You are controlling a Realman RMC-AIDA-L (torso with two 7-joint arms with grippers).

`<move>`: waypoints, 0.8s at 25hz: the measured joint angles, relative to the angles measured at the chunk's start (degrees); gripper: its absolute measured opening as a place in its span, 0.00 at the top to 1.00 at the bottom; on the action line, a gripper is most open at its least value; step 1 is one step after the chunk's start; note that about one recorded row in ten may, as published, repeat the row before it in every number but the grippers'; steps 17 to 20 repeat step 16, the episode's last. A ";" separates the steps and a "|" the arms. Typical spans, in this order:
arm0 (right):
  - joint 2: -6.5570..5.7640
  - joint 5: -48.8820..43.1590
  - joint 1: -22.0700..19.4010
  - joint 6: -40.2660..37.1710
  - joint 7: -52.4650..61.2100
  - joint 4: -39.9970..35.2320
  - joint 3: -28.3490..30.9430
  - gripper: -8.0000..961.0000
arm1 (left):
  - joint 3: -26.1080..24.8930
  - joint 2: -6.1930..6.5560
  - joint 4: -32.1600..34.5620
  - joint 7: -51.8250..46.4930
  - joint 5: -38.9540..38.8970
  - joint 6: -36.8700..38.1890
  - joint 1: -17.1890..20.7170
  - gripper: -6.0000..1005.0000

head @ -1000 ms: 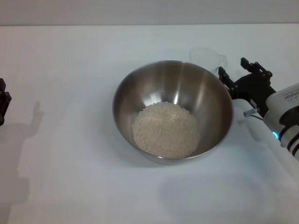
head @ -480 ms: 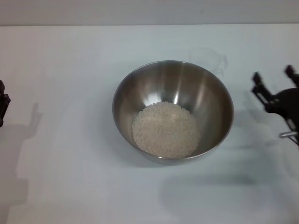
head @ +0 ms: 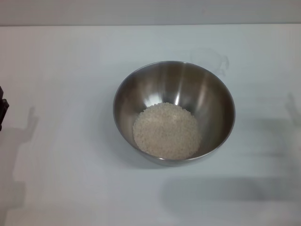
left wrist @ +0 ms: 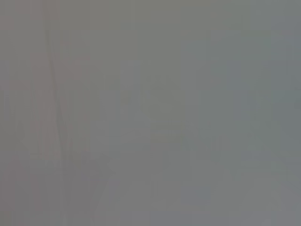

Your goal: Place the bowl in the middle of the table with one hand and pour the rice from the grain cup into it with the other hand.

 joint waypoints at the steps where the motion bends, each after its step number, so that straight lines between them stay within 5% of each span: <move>1: 0.00 0.22 -0.11 -0.44 -0.13 -0.02 -0.02 0.13 | -0.01 0.00 0.17 -0.40 0.00 -0.03 0.03 0.17; 20: -0.02 0.19 -0.28 -1.12 -0.35 -0.25 -0.58 0.13 | -0.40 0.00 1.40 -1.51 -0.21 -2.27 0.31 0.17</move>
